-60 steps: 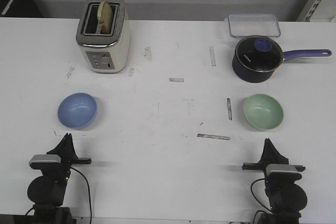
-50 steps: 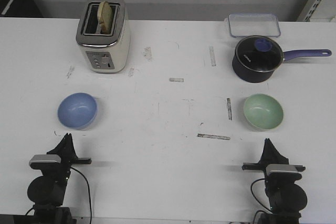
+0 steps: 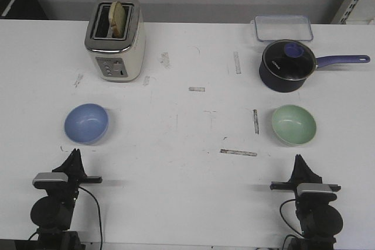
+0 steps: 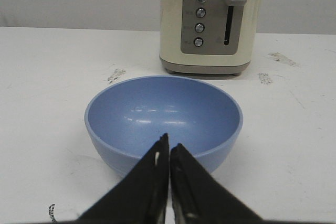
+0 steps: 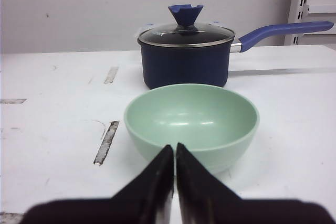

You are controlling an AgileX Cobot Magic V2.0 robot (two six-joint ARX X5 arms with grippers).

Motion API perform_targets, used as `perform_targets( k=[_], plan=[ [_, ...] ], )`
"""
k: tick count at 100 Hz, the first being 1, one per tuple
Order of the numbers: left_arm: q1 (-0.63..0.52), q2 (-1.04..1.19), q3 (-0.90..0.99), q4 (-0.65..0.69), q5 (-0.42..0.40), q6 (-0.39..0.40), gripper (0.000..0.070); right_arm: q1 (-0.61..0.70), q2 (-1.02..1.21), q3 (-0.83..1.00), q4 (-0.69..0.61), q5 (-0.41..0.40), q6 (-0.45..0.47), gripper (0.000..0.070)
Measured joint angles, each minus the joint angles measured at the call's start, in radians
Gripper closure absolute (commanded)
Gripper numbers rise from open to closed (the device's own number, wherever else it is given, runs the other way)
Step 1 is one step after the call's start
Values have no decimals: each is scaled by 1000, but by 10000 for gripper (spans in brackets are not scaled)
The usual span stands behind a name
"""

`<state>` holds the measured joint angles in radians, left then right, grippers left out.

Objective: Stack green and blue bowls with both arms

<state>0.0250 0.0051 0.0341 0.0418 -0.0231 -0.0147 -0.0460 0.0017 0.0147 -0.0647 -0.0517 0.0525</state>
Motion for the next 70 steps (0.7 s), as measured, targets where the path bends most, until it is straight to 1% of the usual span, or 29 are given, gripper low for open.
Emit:
perform_targets(
  k=[60,70],
  plan=[
    [0,0,0,-1,0,0,699,0,0,0,0,0,0,698],
    [0,0,0,-1,0,0,699,0,0,0,33,5,0,699]
  ],
)
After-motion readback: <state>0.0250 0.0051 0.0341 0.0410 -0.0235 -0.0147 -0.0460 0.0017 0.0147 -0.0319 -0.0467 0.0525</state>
